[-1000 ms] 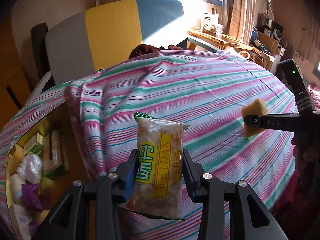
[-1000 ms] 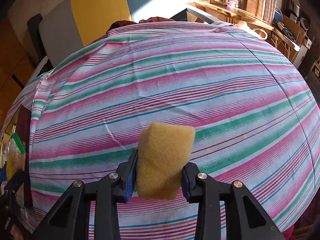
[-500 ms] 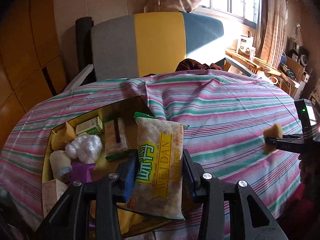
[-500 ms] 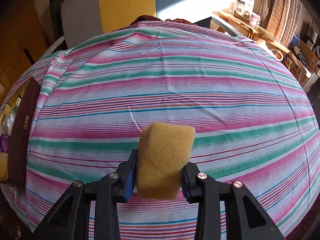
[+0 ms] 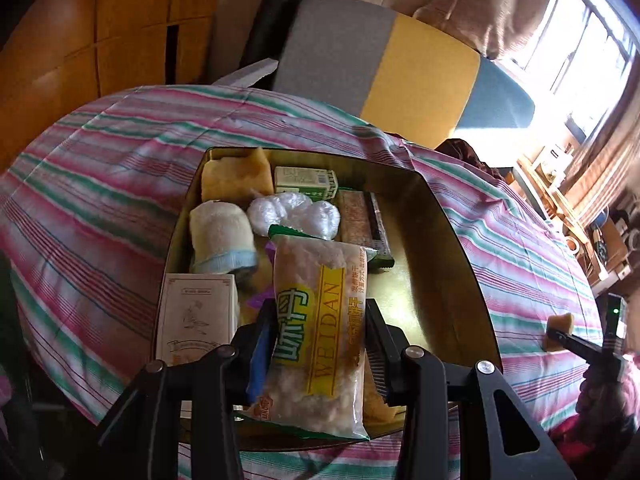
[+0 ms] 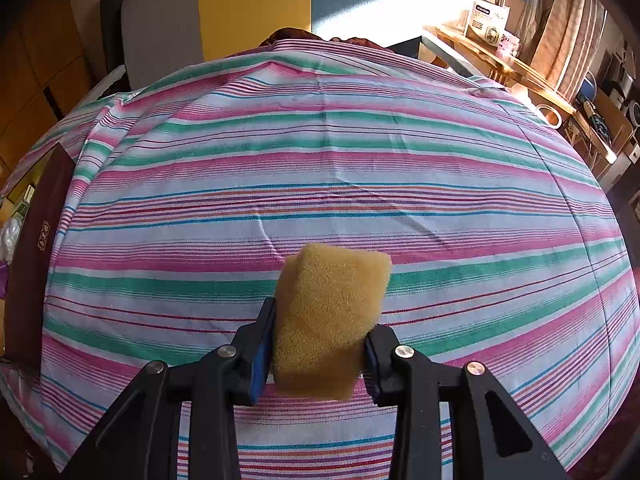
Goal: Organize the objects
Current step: 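Carry the WEIDAN packet into the tray with the left tool while the right tool holds the sponge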
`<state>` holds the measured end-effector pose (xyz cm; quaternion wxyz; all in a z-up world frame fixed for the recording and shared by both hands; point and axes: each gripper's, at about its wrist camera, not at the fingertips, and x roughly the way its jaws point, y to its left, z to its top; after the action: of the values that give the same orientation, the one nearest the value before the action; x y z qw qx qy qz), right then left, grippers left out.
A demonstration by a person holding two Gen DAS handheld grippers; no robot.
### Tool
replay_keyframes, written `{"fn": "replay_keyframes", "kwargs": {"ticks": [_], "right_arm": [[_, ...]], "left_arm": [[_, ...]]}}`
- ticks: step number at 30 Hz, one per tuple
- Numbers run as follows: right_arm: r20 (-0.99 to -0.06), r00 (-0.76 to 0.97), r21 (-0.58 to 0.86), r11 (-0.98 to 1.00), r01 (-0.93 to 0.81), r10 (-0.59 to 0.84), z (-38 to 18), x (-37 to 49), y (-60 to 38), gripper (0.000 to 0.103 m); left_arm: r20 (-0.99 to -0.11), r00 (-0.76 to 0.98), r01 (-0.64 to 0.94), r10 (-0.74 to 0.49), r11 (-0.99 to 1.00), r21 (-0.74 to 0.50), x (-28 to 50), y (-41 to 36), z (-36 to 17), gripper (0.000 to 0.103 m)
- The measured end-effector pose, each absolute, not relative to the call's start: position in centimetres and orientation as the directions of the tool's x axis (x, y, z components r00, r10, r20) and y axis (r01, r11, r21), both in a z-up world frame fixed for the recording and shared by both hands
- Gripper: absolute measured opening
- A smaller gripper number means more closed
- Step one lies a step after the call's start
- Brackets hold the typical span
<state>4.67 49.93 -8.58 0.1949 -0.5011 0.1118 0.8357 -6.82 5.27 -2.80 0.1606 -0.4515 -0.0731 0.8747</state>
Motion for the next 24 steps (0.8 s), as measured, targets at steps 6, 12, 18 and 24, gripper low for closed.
{"fn": "replay_keyframes", "kwargs": {"ticks": [6,12,18,24], "right_arm": [[-0.882,-0.421,-0.008,-0.899,-0.438,0.213,-8.6,4.7,49.9,0.037],[-0.882,-0.421,-0.007,-0.9,-0.436,0.21,-8.6,4.6,49.9,0.037],[-0.882,-0.42,-0.011,-0.902,-0.431,0.211,-8.6,4.5,49.9,0.037],[-0.882,-0.417,-0.026,-0.905,-0.425,0.221,-8.6,4.5,49.6,0.037]], "left_arm": [[-0.769,-0.5,-0.241,0.398,-0.917,-0.318,-8.4,7.5,-3.5,0.042],[-0.793,-0.489,-0.314,0.363,-0.922,-0.229,-11.1,11.7,-4.7,0.042],[-0.836,-0.457,-0.311,0.304,-0.935,-0.169,-12.9,12.6,-7.3,0.048],[-0.816,-0.515,-0.304,0.264,-0.946,-0.114,-11.4,12.0,-6.7,0.05]]}}
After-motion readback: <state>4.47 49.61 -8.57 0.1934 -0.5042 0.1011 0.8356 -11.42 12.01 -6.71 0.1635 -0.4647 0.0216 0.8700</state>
